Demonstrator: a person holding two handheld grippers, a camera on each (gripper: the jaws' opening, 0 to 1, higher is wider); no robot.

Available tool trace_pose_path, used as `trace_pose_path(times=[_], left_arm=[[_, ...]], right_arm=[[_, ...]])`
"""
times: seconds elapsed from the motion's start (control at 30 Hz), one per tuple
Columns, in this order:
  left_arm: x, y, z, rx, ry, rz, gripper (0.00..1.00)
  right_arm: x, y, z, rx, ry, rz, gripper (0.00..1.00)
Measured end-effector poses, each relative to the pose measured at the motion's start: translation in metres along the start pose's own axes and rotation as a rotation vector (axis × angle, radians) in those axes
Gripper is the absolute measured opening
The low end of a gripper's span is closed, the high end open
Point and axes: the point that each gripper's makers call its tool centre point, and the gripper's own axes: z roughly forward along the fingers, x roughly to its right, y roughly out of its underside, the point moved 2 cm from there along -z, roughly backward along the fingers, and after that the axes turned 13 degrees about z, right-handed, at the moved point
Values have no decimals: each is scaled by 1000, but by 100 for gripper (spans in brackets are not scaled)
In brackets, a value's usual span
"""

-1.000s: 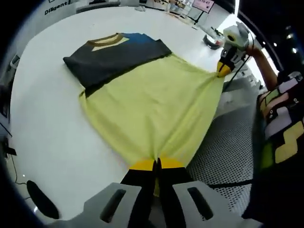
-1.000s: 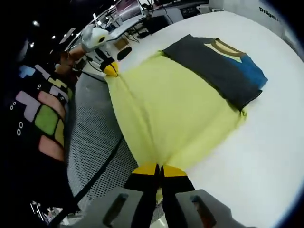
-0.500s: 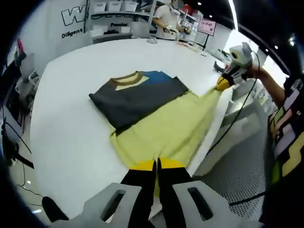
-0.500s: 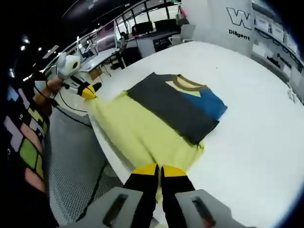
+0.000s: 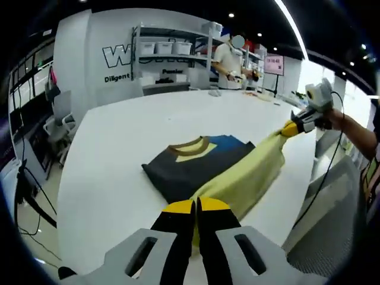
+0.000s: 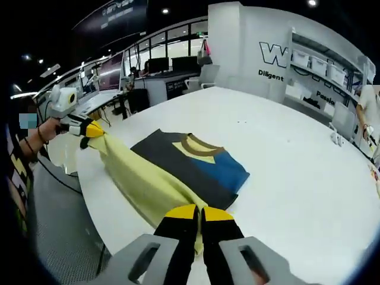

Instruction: Fold the garment on the visible template until the final outline fits inside the template.

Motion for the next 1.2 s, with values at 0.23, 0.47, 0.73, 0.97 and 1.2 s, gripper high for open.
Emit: trace_pose_path(times=[0.23, 0.47, 0.73, 0.97, 1.2], left_arm=[[-24, -16, 17, 53, -65, -31, 0], [-37, -26, 35, 69, -90, -25, 0], [-61, -36, 74, 64, -95, 37, 0], [-74, -20, 105, -20, -100, 91, 0], [-75, 5, 134, -108, -97, 126, 1]], right_arm=[[10, -20, 16, 75, 4, 27, 0], [17, -32, 28, 108, 16, 47, 0], [37, -48, 54, 110, 82, -6, 0], [48, -48, 83, 80, 110, -13, 0], [61, -24, 114, -5, 161, 10, 0]])
